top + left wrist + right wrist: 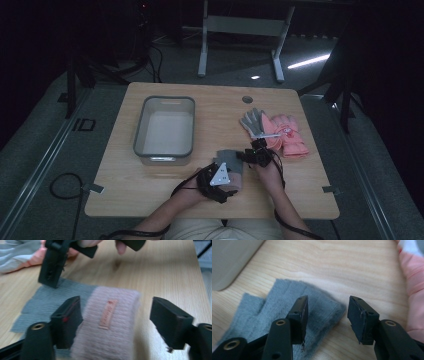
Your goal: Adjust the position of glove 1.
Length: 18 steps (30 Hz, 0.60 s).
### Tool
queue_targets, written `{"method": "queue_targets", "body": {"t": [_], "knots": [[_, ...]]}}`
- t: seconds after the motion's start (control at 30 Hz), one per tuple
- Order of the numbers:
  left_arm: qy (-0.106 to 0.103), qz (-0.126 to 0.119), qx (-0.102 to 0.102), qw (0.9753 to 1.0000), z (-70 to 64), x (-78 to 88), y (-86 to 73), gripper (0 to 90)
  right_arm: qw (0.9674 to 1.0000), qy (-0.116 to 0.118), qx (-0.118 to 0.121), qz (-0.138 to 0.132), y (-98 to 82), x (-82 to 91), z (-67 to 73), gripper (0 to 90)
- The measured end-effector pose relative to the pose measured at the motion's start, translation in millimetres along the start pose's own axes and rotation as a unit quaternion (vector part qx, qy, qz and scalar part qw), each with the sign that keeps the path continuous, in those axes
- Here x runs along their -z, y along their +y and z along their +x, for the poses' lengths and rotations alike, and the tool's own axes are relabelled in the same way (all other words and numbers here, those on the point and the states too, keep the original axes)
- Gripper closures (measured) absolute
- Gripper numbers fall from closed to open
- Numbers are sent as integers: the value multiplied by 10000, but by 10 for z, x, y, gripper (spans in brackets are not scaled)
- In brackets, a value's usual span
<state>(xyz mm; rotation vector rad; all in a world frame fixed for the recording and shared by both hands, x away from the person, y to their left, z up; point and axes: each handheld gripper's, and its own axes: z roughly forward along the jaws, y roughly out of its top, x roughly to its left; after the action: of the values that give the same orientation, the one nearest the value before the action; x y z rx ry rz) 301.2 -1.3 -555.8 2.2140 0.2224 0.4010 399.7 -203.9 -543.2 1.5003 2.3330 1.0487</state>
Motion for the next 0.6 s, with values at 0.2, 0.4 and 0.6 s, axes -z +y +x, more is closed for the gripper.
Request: {"method": "queue_targets", "body": {"t": [0.2, 0.4, 0.6], "knots": [[94, 131, -300, 9994, -29, -42, -29, 319, 9999, -92, -93, 74, -45, -58, 27, 486], [228, 239, -517, 9981, -35, -46, -55, 418, 9997, -67, -192, 132, -38, -61, 58, 503], [-58, 110, -322, 9994, 65, -13, -99, 589, 9991, 241, -319, 158, -23, -94, 86, 516]]}}
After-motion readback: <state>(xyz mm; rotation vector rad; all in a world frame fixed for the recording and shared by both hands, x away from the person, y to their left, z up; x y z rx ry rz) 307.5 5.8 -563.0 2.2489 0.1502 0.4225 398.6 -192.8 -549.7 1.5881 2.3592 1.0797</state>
